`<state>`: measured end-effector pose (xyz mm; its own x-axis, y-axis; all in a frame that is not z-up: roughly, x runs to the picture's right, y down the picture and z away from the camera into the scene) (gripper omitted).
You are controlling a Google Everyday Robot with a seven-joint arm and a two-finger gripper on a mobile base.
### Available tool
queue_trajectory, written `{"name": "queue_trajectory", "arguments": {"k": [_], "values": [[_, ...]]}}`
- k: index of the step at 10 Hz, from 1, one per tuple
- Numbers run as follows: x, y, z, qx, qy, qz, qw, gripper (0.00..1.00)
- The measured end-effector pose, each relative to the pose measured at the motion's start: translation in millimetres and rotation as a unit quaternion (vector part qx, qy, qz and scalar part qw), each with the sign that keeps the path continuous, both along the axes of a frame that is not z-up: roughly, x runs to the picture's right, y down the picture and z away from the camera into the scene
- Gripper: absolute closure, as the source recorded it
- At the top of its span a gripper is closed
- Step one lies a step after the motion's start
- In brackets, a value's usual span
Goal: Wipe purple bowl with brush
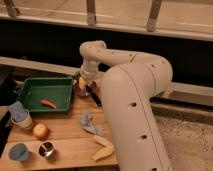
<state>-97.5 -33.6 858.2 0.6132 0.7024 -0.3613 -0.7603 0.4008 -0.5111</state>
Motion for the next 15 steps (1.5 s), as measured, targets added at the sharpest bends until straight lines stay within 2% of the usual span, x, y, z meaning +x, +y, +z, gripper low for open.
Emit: {"name": "queue_trajectory", "arguments": {"k": [1,2,3,4,6,7,9,10,11,12,14,15], "values": [[2.1,-2.3,-4.8,0.012,0.02,-0.007,0.9997,1.0],[1.4,-3.1,-6.9,0.015,0.033,-0.015,0.9992,1.0],[-1.8,-1.3,-6.4,0.007,0.038,-0.023,0.999,1.0],[-0.4,1.3,-6.2,-0.004,0.044,-0.028,0.9986,1.0],[0.8,10.9,-1.2,-0.044,0.061,-0.058,0.9955,1.0],[0.2,14.9,1.1,-0.057,0.064,-0.064,0.9942,1.0],[13.0,28.4,12.4,-0.091,0.079,-0.081,0.9894,1.0],[14.6,31.4,13.6,-0.099,0.081,-0.083,0.9883,1.0],[23.2,35.6,13.5,-0.108,0.086,-0.081,0.9872,1.0],[37.5,39.3,10.8,-0.109,0.091,-0.061,0.988,1.0],[55.7,41.0,6.9,-0.101,0.084,-0.018,0.9912,1.0],[60.5,38.3,3.8,-0.089,0.066,0.014,0.9937,1.0]]}}
